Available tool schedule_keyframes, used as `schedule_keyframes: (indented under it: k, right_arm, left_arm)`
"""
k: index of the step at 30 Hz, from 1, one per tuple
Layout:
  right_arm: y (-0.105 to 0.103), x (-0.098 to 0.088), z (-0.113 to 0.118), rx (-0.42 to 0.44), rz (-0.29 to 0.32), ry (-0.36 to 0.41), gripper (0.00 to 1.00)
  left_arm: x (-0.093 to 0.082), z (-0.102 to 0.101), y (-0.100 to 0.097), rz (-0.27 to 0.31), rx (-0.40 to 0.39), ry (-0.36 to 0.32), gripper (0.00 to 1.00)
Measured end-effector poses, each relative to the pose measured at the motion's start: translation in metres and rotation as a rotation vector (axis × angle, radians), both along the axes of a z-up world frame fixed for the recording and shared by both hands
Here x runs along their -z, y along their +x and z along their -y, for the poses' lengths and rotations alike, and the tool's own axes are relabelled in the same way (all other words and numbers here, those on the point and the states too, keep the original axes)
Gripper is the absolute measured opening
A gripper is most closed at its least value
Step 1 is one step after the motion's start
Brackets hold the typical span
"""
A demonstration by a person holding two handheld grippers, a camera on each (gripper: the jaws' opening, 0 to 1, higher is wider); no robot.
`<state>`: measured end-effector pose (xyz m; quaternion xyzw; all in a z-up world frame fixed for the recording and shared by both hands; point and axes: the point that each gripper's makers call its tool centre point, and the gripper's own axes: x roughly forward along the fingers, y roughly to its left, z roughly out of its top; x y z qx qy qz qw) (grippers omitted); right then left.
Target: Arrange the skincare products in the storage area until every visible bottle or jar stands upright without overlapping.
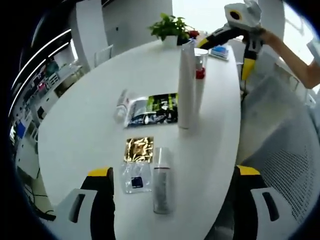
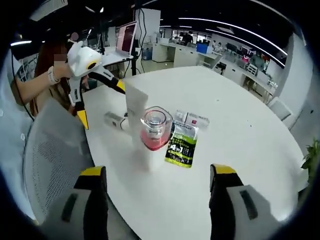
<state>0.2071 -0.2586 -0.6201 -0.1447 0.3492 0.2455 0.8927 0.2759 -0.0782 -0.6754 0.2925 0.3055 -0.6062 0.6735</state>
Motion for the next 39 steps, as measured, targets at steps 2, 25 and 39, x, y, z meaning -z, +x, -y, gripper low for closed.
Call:
schedule_keyframes:
  k: [2, 25, 39]
  right_arm:
    - [-0.002, 0.002, -0.001, 0.001, 0.000, 0.016, 0.72]
    - [-0.026, 0.027, -0.023, -0.006, -0.083, 0.125, 0.30]
    - [-0.031, 0.033, -0.030, -0.005, -0.108, 0.167, 0.24]
  left_arm:
    - [0.004, -0.001, -0.001, -0.003, 0.004, 0.011, 0.97]
    - [0.033, -0.001, -0.005, -0.070, 0.030, 0.080, 0.76]
    - [0.054, 0.002, 0.003, -0.081, 0.010, 0.135, 0.46]
